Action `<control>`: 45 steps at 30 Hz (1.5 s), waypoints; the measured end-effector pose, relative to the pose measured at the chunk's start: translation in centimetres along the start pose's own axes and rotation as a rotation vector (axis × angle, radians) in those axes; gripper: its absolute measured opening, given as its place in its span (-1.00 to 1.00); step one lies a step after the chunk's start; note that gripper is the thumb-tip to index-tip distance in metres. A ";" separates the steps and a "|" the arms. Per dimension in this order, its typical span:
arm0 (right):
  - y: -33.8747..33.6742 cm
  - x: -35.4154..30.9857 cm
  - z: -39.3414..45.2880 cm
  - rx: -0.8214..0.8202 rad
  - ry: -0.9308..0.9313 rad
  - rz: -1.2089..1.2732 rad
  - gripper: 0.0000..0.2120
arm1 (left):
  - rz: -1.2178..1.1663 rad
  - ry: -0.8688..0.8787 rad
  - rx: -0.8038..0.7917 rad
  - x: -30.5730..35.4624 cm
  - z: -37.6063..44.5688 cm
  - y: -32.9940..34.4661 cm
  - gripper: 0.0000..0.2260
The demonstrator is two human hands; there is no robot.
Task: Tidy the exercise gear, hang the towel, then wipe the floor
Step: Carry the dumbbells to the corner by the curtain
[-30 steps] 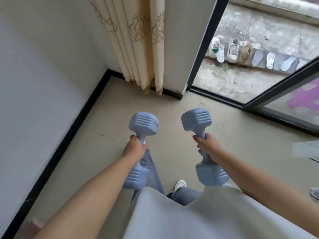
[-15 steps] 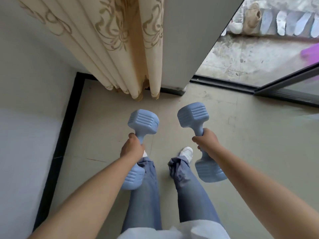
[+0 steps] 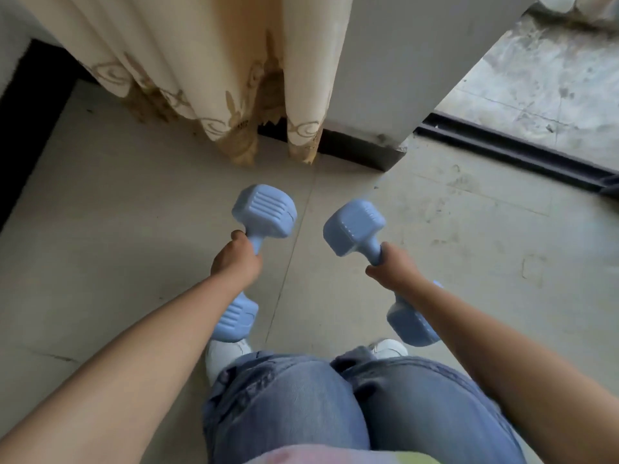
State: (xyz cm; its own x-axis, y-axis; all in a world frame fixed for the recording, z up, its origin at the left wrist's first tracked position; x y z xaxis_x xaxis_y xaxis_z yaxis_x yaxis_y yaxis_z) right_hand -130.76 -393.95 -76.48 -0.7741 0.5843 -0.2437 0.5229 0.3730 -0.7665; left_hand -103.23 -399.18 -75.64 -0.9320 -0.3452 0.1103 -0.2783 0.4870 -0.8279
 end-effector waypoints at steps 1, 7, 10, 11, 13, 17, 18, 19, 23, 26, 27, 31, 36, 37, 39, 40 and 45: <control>1.3 0.4 1.4 0.001 -0.023 -0.035 -0.76 | -0.005 -0.006 0.005 -0.1 1.3 1.5 -0.71; 4.2 -0.9 8.5 0.053 -0.181 -0.141 -0.89 | -0.045 0.005 0.084 -0.1 6.8 5.6 -0.66; 3.8 -2.8 10.7 0.088 -0.249 -0.184 -0.87 | -0.040 0.005 0.103 -0.1 8.3 6.0 -0.65; 3.6 -3.6 11.2 0.092 -0.263 -0.187 -0.88 | -0.042 0.007 0.102 0.0 8.6 6.0 -0.65; 2.8 -5.3 12.2 0.110 -0.288 -0.205 -0.90 | -0.057 0.002 0.101 0.2 9.1 5.9 -0.65; 2.0 -8.1 14.0 0.173 -0.317 -0.239 -0.87 | -0.069 -0.016 0.081 0.3 10.0 6.3 -0.65; 2.1 -8.4 14.4 0.176 -0.311 -0.243 -0.83 | -0.074 -0.015 0.074 0.5 10.3 6.4 -0.65; 2.2 -8.7 14.9 0.177 -0.305 -0.243 -0.77 | -0.076 -0.012 0.070 0.5 10.6 6.6 -0.65; 2.6 -10.3 16.1 0.193 -0.328 -0.257 -0.64 | -0.057 -0.003 0.060 0.3 11.0 6.8 -0.66; 2.5 -10.9 16.9 0.201 -0.315 -0.287 -0.62 | -0.038 0.015 0.029 0.4 11.2 7.0 -0.66; 2.4 -11.2 17.1 0.204 -0.319 -0.300 -0.60 | -0.031 0.023 0.017 0.4 11.4 7.1 -0.65; 1.9 -12.9 18.1 0.186 -0.363 -0.322 -0.54 | -0.003 0.057 -0.025 0.4 11.7 7.3 -0.64; 2.0 -15.1 19.2 0.157 -0.411 -0.390 -0.51 | -0.001 0.076 -0.033 0.3 11.8 7.4 -0.64; 1.9 -15.4 19.4 0.152 -0.415 -0.413 -0.50 | -0.001 0.081 -0.030 0.3 11.8 7.5 -0.64; 1.8 -15.7 19.7 0.149 -0.429 -0.453 -0.52 | -0.004 0.087 -0.026 0.3 11.8 7.6 -0.65; 1.8 -15.8 19.9 0.147 -0.438 -0.473 -0.53 | -0.003 0.087 -0.020 0.3 11.8 7.6 -0.64; 1.7 -15.7 20.1 0.162 -0.479 -0.558 -0.55 | 0.090 0.095 0.041 0.5 11.5 7.0 -0.57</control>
State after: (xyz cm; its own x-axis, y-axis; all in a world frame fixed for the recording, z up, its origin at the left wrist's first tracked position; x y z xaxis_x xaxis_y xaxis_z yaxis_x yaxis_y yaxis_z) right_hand -124.83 -416.96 -85.89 -0.9987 -0.0518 0.0032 -0.0232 0.3901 -0.9205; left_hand -103.01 -405.16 -87.73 -0.9711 -0.2233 0.0846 -0.1848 0.4787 -0.8583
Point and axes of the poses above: each hand's wrist, its own z-axis towards the middle knuckle, its own y-axis out of the palm, x = y × z, the point moved 9 cm from there along z, towards the middle knuckle, and after that the axes turned 12 degrees about x, right-handed, at the moved point
